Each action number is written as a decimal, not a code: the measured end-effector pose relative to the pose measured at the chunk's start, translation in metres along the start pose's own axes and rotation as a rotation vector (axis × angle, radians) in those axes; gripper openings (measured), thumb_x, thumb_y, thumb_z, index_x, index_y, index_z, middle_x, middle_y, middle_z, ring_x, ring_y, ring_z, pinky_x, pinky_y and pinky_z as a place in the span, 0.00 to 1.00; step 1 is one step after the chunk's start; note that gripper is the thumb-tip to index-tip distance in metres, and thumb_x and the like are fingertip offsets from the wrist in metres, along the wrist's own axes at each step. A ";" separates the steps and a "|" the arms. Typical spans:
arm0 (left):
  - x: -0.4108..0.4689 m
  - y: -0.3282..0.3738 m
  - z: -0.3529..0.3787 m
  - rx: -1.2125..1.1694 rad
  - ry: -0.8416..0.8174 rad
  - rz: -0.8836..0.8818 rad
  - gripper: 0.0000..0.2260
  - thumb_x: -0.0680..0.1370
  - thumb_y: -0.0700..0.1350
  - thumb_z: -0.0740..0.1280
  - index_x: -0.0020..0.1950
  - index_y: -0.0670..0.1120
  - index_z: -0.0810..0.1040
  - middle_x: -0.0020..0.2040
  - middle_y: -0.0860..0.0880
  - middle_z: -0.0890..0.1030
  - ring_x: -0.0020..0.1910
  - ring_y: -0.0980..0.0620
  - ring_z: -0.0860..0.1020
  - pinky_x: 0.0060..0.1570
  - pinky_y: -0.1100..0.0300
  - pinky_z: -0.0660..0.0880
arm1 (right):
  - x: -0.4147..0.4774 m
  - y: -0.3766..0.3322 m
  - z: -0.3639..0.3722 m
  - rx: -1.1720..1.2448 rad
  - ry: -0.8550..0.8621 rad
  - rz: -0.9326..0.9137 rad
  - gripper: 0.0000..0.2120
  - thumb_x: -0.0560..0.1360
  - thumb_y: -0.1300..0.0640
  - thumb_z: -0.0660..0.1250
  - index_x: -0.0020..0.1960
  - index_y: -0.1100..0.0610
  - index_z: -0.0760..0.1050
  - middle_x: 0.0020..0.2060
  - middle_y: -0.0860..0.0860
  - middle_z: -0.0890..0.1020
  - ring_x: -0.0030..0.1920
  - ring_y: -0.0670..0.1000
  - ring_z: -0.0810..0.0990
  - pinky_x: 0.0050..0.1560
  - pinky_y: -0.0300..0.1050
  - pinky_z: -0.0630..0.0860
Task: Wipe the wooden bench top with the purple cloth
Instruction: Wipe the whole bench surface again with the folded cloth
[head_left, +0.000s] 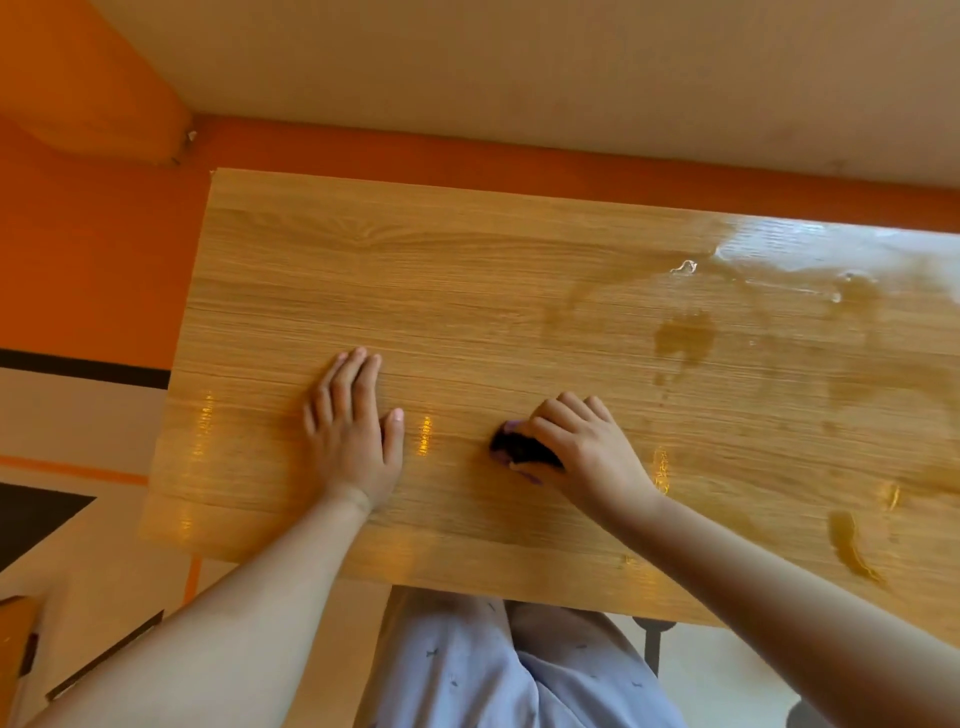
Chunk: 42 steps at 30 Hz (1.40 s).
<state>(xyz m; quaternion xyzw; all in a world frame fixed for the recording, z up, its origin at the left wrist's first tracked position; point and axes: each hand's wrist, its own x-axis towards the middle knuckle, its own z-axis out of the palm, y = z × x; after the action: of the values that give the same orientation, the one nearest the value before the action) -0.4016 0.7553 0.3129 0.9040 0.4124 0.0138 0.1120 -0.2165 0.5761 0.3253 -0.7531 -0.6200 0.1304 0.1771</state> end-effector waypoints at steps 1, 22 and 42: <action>0.000 0.000 0.000 0.001 -0.001 -0.003 0.27 0.76 0.52 0.55 0.73 0.43 0.66 0.73 0.44 0.67 0.72 0.43 0.63 0.68 0.46 0.58 | 0.006 0.004 -0.001 -0.009 0.007 -0.023 0.14 0.71 0.46 0.69 0.51 0.54 0.78 0.42 0.50 0.78 0.44 0.51 0.72 0.44 0.44 0.64; 0.000 -0.002 0.000 0.013 -0.013 -0.004 0.27 0.76 0.53 0.55 0.73 0.43 0.67 0.73 0.44 0.67 0.73 0.43 0.63 0.67 0.45 0.59 | 0.166 0.063 -0.023 -0.027 0.348 0.428 0.15 0.74 0.47 0.66 0.52 0.58 0.76 0.49 0.53 0.78 0.52 0.55 0.74 0.50 0.46 0.63; 0.000 -0.001 0.000 -0.024 0.026 -0.005 0.26 0.76 0.53 0.55 0.71 0.43 0.69 0.72 0.44 0.68 0.72 0.43 0.63 0.66 0.46 0.60 | 0.110 0.115 -0.061 0.029 0.486 0.914 0.16 0.73 0.47 0.67 0.52 0.58 0.76 0.51 0.56 0.78 0.52 0.59 0.74 0.52 0.51 0.67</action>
<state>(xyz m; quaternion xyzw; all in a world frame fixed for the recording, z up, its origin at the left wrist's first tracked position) -0.4021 0.7554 0.3125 0.9013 0.4159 0.0302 0.1176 -0.0671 0.6577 0.3337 -0.9530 -0.1670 0.0243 0.2515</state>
